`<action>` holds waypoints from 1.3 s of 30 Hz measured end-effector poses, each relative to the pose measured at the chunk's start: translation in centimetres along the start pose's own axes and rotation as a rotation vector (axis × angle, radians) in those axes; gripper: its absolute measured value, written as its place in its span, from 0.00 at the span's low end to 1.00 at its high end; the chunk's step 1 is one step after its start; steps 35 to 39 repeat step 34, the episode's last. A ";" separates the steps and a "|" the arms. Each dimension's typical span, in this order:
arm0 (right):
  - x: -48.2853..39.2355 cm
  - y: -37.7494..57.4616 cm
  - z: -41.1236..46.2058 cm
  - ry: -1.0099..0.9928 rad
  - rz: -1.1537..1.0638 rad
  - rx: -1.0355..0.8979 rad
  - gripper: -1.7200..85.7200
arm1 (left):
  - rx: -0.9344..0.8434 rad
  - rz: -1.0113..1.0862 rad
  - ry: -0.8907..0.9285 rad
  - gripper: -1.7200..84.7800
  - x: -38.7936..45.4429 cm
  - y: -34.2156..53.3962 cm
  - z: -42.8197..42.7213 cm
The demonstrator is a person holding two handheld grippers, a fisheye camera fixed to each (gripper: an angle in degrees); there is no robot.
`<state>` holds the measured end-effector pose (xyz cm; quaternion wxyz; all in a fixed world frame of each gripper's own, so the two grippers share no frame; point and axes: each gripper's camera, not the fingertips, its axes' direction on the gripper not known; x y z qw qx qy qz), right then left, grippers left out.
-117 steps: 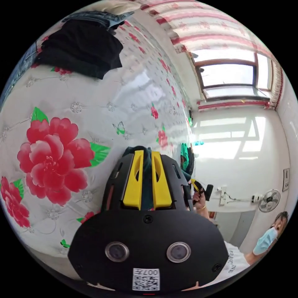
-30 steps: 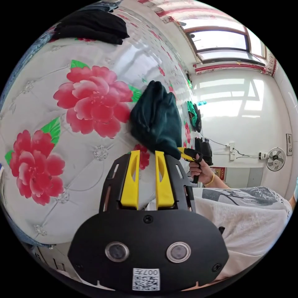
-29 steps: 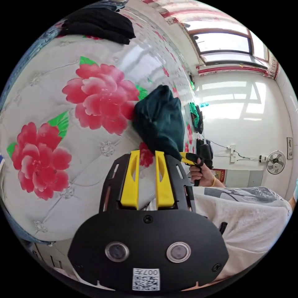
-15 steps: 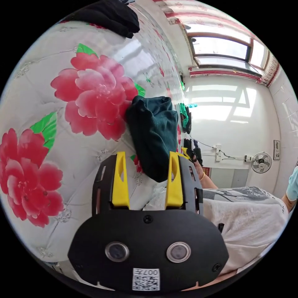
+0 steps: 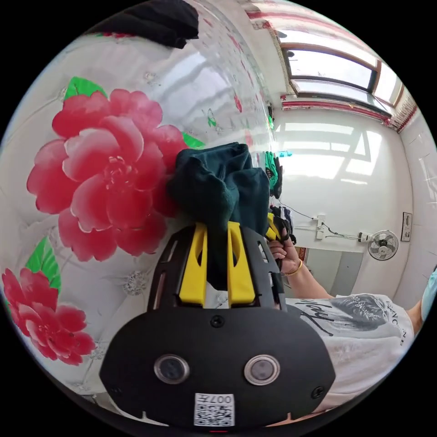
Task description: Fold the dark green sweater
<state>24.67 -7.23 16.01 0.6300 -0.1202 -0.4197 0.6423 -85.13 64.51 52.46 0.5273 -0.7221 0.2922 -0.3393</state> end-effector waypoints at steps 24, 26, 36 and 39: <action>-25.5 -14.4 42.3 0.259 -0.395 -0.206 0.03 | 0.402 0.042 -0.340 0.16 1.1 -15.3 -23.9; -23.2 -11.5 42.9 0.514 -0.504 -0.321 0.03 | 0.402 0.069 -0.361 0.15 0.5 -10.9 -21.2; -20.0 4.4 41.5 1.237 -0.880 -0.817 0.02 | 0.073 0.015 -0.813 0.02 5.4 6.8 -6.3; -20.0 4.4 41.5 1.237 -0.880 -0.817 0.02 | 0.073 0.015 -0.813 0.02 5.4 6.8 -6.3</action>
